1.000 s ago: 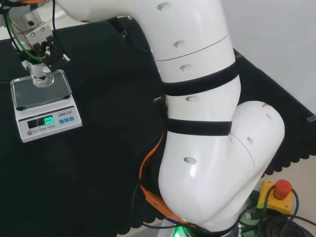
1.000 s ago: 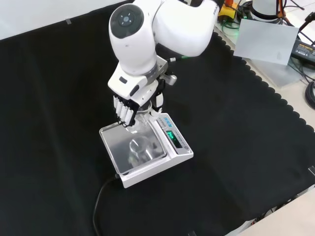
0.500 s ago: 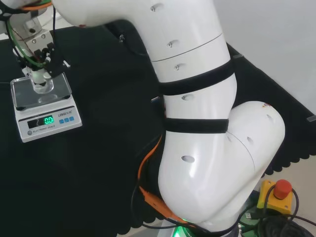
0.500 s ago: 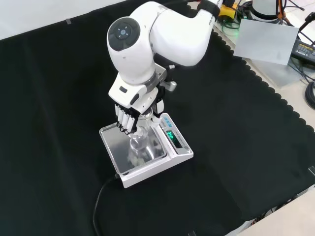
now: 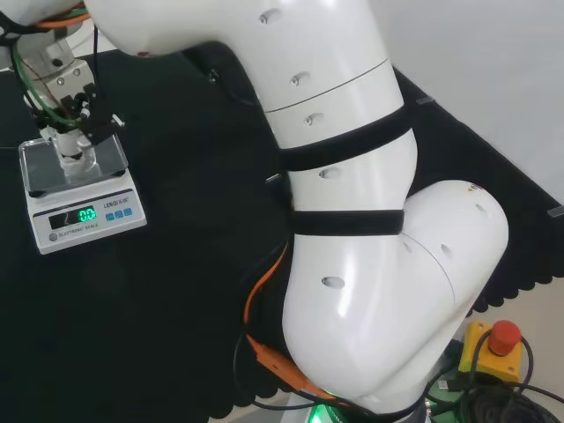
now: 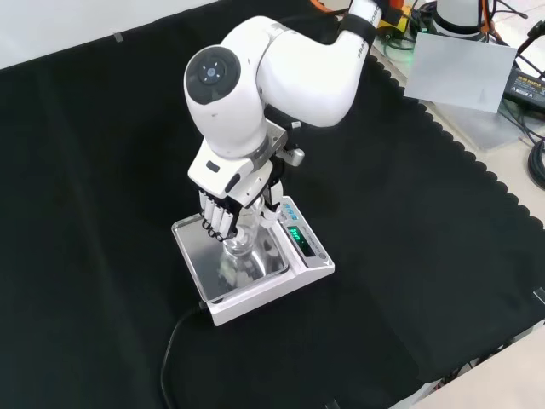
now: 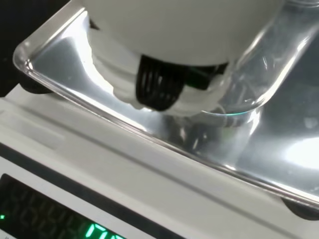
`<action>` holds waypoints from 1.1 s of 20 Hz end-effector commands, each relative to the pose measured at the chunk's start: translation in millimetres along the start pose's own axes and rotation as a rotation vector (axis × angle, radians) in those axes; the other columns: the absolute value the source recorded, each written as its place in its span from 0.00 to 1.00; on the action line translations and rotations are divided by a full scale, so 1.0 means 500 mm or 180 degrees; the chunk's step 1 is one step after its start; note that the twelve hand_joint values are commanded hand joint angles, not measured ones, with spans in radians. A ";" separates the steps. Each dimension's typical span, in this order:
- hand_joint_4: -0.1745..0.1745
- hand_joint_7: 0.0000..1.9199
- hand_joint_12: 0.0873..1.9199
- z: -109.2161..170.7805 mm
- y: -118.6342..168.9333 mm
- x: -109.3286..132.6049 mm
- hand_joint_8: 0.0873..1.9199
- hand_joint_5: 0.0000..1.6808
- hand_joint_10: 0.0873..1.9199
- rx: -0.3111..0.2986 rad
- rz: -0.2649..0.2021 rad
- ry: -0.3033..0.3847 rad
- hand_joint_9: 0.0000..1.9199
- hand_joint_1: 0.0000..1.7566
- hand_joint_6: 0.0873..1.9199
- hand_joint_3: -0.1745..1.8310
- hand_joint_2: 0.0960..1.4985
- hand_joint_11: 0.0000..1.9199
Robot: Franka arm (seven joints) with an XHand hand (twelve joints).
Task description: Put the beaker on the electronic balance.
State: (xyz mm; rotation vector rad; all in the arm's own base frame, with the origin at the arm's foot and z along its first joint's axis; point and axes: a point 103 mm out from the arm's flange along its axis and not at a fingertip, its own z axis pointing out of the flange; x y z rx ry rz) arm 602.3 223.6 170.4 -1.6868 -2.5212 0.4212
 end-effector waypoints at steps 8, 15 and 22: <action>0.31 0.48 0.44 0.008 0.007 0.000 0.45 0.38 0.41 0.0031 -0.0026 0.0025 0.56 0.81 0.58 0.48 0.26 0.59; 0.44 0.26 0.68 0.002 0.004 -0.004 0.38 0.13 0.37 0.0110 -0.0103 -0.0050 0.34 0.68 0.29 0.44 0.20 0.23; 0.56 0.01 0.24 -0.006 -0.005 -0.005 0.11 0.00 0.31 0.0240 -0.0192 -0.0081 0.02 0.40 0.00 0.21 0.29 0.00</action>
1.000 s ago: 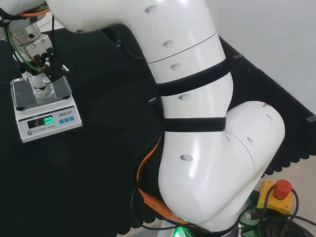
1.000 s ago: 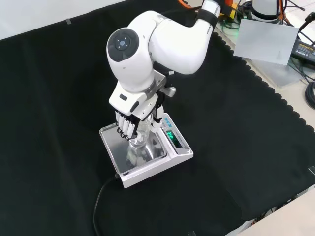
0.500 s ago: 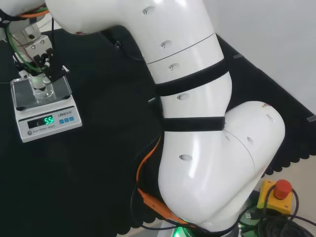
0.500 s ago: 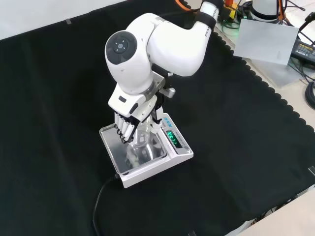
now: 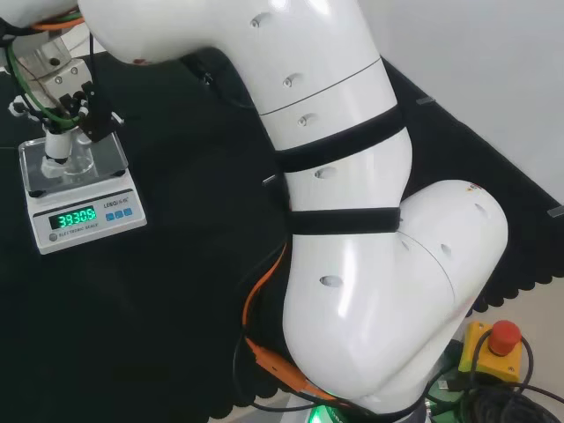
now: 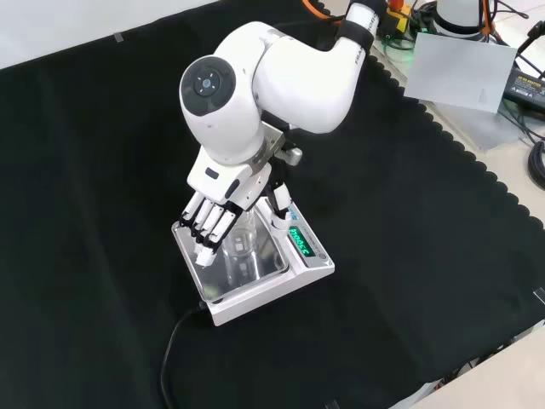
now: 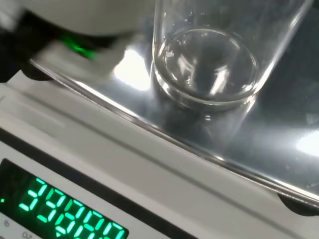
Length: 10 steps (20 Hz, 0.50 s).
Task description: Put the beaker on the electronic balance.
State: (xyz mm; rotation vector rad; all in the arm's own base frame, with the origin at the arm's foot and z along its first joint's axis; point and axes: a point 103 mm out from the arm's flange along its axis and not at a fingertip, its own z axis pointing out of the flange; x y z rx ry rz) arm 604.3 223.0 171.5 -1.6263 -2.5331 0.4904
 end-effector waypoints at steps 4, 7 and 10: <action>0.58 0.00 0.00 -0.023 -0.021 -0.011 0.00 0.00 0.19 0.0099 -0.0099 -0.0017 0.00 0.34 0.00 0.14 0.33 0.00; 0.58 0.00 0.00 -0.067 -0.042 -0.031 0.00 0.00 0.17 0.0055 -0.0046 -0.0040 0.00 0.33 0.00 0.13 0.33 0.00; 0.58 0.00 0.00 -0.107 -0.065 -0.048 0.00 0.00 0.17 -0.0002 -0.0008 -0.0070 0.00 0.33 0.00 0.13 0.33 0.00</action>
